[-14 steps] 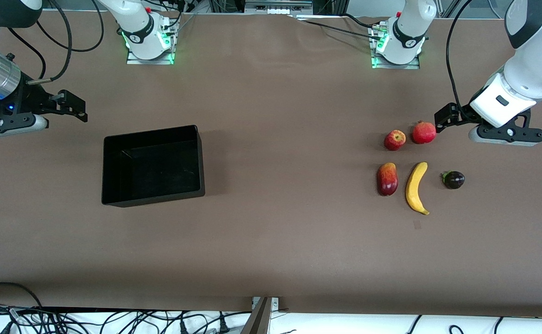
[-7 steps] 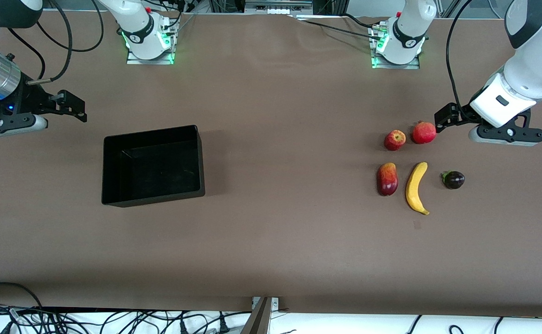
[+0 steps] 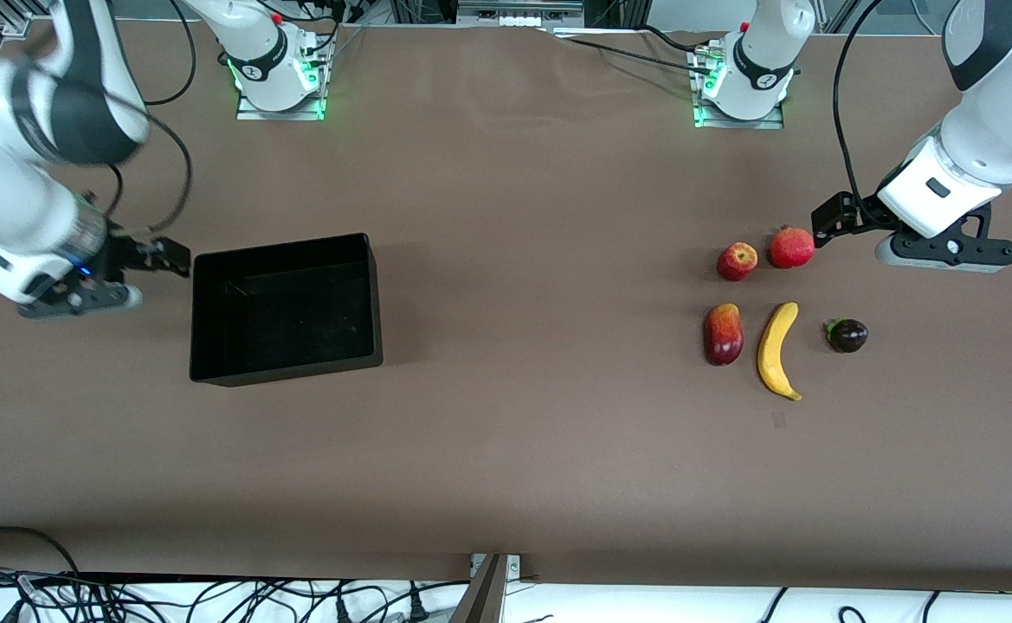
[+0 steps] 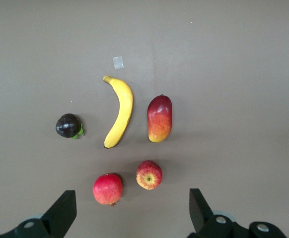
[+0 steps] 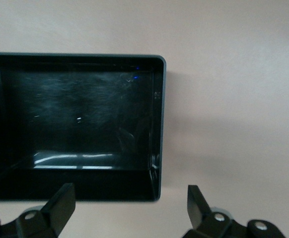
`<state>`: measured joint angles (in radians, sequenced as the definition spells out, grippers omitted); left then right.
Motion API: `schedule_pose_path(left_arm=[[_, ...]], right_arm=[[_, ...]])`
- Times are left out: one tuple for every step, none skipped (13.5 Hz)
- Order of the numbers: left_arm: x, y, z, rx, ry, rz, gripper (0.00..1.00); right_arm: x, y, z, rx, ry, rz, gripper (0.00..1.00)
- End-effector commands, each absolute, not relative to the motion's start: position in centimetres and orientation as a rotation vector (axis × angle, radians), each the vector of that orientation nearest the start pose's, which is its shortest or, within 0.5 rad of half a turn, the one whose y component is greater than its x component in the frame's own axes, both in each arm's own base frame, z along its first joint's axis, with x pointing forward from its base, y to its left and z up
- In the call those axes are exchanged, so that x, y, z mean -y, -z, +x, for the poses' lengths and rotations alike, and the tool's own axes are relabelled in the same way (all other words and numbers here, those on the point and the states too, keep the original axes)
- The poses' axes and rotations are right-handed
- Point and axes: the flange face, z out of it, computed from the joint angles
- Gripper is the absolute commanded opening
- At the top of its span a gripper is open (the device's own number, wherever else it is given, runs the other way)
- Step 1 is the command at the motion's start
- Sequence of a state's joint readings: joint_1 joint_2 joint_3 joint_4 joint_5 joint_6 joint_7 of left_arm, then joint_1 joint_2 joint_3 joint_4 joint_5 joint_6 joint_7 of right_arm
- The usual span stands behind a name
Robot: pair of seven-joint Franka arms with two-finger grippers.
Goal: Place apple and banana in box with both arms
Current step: 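Lower the right gripper and grasp the black box's rim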
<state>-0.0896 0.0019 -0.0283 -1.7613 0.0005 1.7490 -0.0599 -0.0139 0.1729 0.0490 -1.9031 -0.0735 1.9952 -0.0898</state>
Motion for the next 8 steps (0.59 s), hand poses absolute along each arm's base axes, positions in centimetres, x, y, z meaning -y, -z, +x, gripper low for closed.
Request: schedule_pose_path(left_arm=[[6.4, -55.5, 55.6, -0.086, -0.021, -3.121, 1.0], [6.4, -55.5, 55.6, -0.086, -0.021, -3.121, 1.0], [6.5, -55.5, 55.6, -0.086, -0.021, -3.121, 1.0], [6.5, -55.5, 55.6, -0.086, -0.021, -3.121, 1.0], [6.4, -55.5, 55.6, -0.084, -0.021, -3.121, 1.0], [6.4, -55.5, 55.6, -0.084, -0.021, -3.121, 1.0], [6.4, -55.5, 55.6, -0.084, -0.021, -3.121, 1.0], [6.4, -55.6, 55.6, -0.084, -0.019, -3.121, 1.0]], right_arm=[[1.0, -33.9, 58.4, 0.204, -0.11, -3.196, 1.0], [1.6, -31.8, 58.5, 0.188, -0.133, -3.191, 1.0], [1.8, -30.0, 58.6, 0.186, -0.155, -3.188, 1.0], [1.8, -28.3, 58.4, 0.189, -0.164, -3.185, 1.0], [1.8, -26.9, 57.8, 0.189, -0.157, -3.182, 1.0], [1.8, -25.8, 57.1, 0.19, -0.139, -3.181, 0.99], [1.9, -24.8, 56.4, 0.188, -0.125, -3.181, 0.94], [2.0, -24.3, 56.2, 0.187, -0.117, -3.18, 0.86]])
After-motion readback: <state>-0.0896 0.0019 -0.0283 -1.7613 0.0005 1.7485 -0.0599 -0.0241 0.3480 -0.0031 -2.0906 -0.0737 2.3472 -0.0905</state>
